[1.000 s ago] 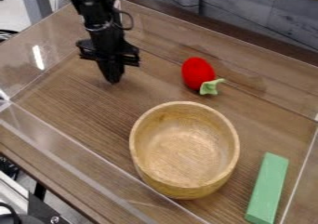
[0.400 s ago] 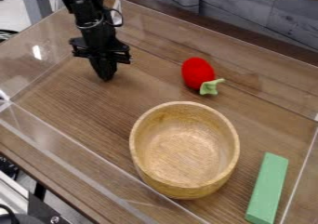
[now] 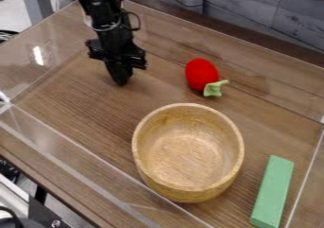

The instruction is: Remove the green stick from the brown bowl and put it on the table

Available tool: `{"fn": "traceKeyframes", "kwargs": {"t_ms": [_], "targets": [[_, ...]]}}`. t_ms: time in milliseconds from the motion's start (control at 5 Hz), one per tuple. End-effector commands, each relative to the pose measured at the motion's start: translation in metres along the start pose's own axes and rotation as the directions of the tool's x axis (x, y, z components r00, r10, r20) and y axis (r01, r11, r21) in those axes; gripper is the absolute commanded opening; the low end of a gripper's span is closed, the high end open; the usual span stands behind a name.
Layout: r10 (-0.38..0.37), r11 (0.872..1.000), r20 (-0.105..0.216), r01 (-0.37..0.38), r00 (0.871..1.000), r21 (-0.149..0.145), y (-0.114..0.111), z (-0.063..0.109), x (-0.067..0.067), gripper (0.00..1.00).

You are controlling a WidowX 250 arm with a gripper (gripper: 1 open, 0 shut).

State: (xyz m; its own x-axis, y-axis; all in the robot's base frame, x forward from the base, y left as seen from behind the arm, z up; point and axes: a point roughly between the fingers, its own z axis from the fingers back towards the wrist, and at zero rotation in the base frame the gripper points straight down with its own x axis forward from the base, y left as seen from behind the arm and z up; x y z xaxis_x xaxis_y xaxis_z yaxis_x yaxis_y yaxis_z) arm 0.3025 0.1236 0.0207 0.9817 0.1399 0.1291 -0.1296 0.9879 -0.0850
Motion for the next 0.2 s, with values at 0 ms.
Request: {"fn": "traceKeyframes", "kwargs": {"t_ms": [0], "targets": [[-0.039, 0.999, 0.034, 0.039, 0.999, 0.001, -0.0123, 0.0129, 0.0031, 0.0]]}}
